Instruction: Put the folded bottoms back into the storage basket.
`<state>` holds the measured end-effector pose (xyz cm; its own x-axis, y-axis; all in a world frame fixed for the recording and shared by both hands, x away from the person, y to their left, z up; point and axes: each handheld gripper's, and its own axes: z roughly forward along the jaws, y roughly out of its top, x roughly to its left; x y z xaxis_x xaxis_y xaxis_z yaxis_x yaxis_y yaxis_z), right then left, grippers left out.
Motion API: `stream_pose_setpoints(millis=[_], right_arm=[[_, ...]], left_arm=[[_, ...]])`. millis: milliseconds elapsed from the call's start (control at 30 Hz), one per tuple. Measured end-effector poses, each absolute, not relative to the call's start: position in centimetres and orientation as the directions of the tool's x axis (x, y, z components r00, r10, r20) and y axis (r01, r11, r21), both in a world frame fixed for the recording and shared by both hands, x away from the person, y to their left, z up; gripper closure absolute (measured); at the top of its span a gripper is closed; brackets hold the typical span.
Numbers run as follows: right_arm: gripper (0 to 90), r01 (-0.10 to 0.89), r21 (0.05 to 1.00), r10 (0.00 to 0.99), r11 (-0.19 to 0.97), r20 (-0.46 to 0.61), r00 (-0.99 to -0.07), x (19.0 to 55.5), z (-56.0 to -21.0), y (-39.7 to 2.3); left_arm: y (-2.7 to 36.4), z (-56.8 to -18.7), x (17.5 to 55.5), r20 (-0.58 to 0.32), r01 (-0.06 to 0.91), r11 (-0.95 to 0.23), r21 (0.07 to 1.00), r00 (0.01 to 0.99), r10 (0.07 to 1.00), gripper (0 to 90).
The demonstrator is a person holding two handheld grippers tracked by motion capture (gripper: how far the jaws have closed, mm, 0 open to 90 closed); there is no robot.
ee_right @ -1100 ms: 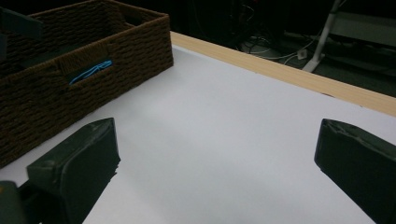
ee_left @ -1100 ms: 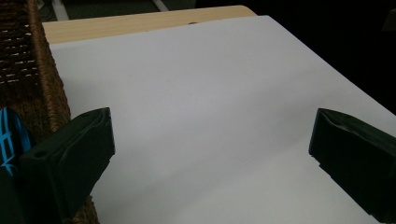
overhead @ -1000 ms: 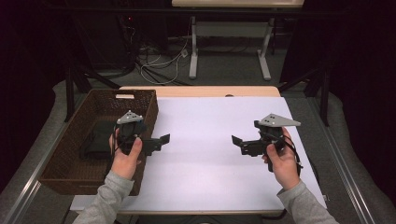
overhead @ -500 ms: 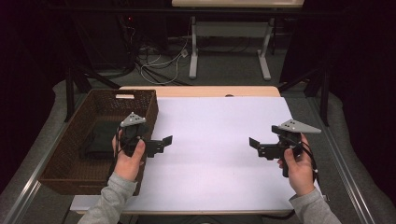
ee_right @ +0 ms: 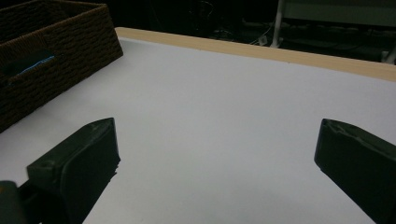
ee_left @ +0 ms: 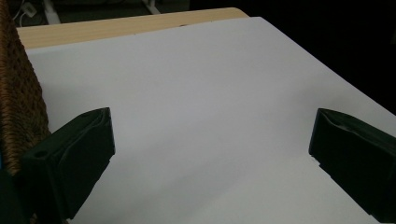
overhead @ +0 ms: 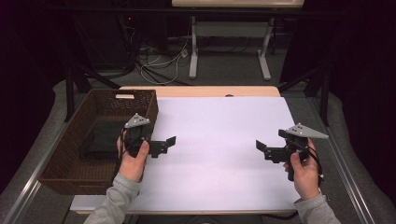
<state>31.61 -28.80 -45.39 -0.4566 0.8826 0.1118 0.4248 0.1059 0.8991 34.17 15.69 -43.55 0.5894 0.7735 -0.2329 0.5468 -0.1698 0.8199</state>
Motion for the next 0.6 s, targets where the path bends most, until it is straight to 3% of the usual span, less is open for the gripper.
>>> stream_pose_setpoints(millis=[600], right_arm=[[0.0, 0.414, 0.902, 0.882, 0.120, 0.094, -0.461, 31.5, -46.6, -27.9]], left_arm=[[14.7, -45.1, 34.2, -0.256, 0.545, -0.158, 0.824, 0.606, 0.753, 0.1]])
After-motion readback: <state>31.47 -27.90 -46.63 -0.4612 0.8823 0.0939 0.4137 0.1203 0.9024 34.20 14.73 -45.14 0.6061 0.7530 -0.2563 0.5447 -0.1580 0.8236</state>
